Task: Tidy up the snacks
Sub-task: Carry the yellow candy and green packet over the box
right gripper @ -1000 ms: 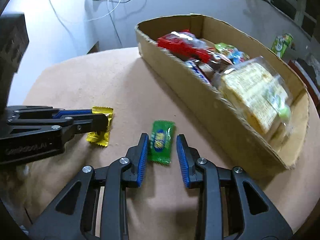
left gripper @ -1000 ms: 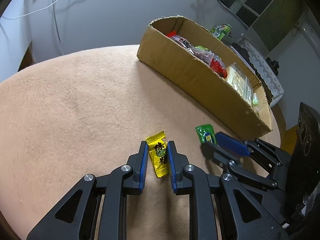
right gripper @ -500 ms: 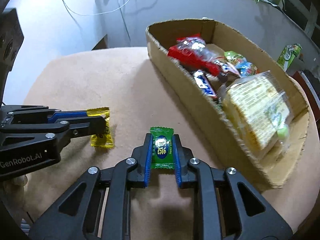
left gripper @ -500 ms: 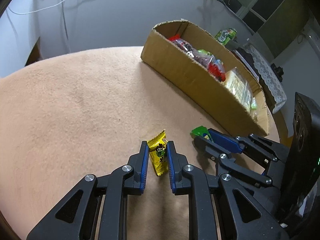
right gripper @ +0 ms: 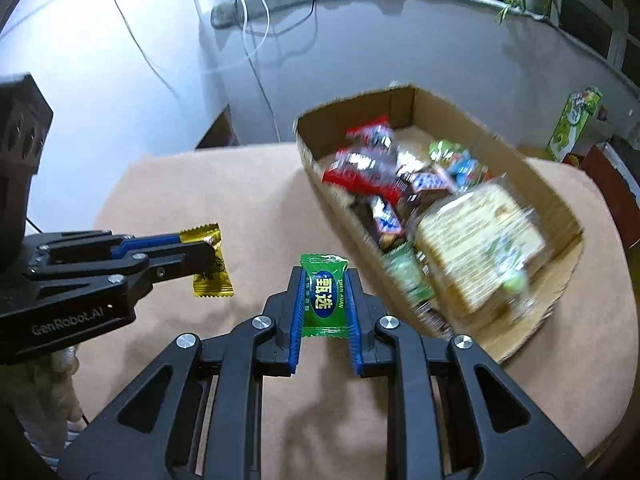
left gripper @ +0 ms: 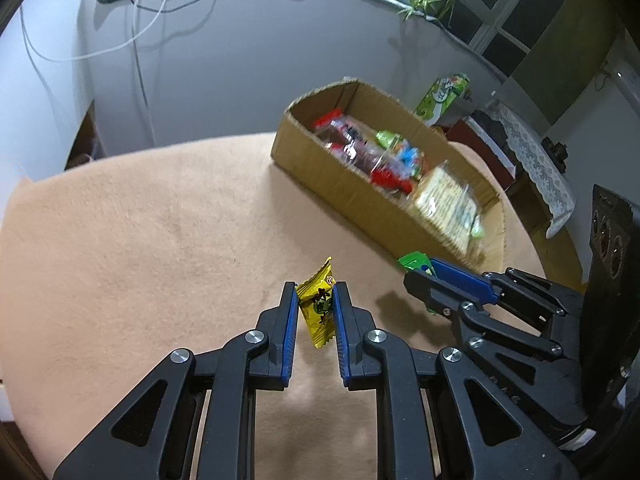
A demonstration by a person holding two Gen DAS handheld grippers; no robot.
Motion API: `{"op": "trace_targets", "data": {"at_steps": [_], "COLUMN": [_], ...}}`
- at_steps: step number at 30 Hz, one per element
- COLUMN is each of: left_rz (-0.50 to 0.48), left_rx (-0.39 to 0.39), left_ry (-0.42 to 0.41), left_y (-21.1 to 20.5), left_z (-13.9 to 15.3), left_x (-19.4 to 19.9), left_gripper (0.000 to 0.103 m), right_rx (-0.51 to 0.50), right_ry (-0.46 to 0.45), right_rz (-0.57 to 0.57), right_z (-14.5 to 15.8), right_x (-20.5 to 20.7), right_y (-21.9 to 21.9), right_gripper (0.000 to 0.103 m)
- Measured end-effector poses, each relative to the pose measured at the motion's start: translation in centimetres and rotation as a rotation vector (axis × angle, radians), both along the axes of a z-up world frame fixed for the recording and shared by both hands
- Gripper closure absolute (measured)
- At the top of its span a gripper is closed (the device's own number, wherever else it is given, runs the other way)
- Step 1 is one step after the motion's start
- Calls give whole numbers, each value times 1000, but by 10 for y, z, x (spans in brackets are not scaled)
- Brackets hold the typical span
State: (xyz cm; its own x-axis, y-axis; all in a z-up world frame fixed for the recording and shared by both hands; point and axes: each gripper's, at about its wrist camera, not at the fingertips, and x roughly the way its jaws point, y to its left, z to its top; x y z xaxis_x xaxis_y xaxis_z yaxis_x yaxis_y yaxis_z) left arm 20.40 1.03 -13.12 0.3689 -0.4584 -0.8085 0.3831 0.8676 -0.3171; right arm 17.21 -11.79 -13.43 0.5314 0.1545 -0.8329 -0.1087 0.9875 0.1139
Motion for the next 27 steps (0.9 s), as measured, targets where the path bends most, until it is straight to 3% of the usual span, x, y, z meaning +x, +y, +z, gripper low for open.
{"op": "trace_targets", "data": {"at_steps": [11, 17, 27], "left_rz": [15, 24, 32], "left_rx": [-37, -63, -38], "left_ry": [-48, -55, -81], "left_y": [-24, -47, -86], "left_z": [34, 47, 59], "left_x": [10, 24, 54], "left_gripper": [87, 87, 87], "right_rx": [37, 59, 75], "right_ry": [-36, -13, 7], "right_rz": [-24, -29, -30], "right_z": [43, 54, 61], "right_x": [13, 32, 77], "right_y": [-40, -68, -99], "right_gripper": [84, 84, 84]}}
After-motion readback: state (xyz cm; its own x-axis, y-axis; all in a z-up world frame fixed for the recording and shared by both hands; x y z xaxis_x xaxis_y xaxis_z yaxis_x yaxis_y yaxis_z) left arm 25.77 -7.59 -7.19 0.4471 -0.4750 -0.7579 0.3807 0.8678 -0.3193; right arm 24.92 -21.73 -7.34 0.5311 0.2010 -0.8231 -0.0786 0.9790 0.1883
